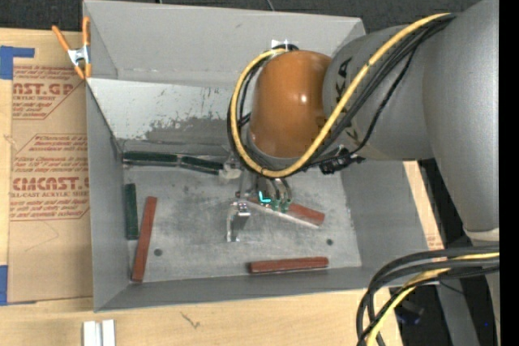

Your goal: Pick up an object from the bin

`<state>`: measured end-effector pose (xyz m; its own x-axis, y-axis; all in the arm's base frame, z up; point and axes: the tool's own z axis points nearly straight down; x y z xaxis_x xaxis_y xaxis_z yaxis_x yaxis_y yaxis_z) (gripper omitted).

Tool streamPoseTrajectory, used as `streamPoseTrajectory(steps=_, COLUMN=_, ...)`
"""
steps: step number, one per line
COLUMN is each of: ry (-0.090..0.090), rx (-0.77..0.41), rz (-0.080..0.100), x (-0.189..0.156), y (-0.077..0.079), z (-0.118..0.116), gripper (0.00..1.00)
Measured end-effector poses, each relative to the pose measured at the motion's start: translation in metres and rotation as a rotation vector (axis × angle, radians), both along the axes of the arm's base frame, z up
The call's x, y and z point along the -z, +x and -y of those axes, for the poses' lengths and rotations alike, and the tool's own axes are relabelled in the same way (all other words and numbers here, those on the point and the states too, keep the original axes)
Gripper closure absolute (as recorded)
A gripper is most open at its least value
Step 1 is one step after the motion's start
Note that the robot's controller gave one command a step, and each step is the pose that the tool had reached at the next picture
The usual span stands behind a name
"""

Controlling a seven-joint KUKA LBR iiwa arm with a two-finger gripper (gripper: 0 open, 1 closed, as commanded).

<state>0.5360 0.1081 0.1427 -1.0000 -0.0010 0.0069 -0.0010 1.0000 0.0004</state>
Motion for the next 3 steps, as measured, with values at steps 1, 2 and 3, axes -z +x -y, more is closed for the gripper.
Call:
streamPoseTrajectory(steps=1, ry=0.001, rx=0.001, rz=0.007, x=-0.004, y=0.002, z=0.0, gripper=0.0)
streamPoseTrajectory(steps=2, ry=0.003, rx=-0.006, rz=0.021, x=0.067, y=0.029, z=0.047, gripper=1.0)
streamPoseTrajectory(steps=3, ry=0.003, rx=-0.006, rz=0.021, x=0.067, y=0.029, z=0.047, gripper=1.0)
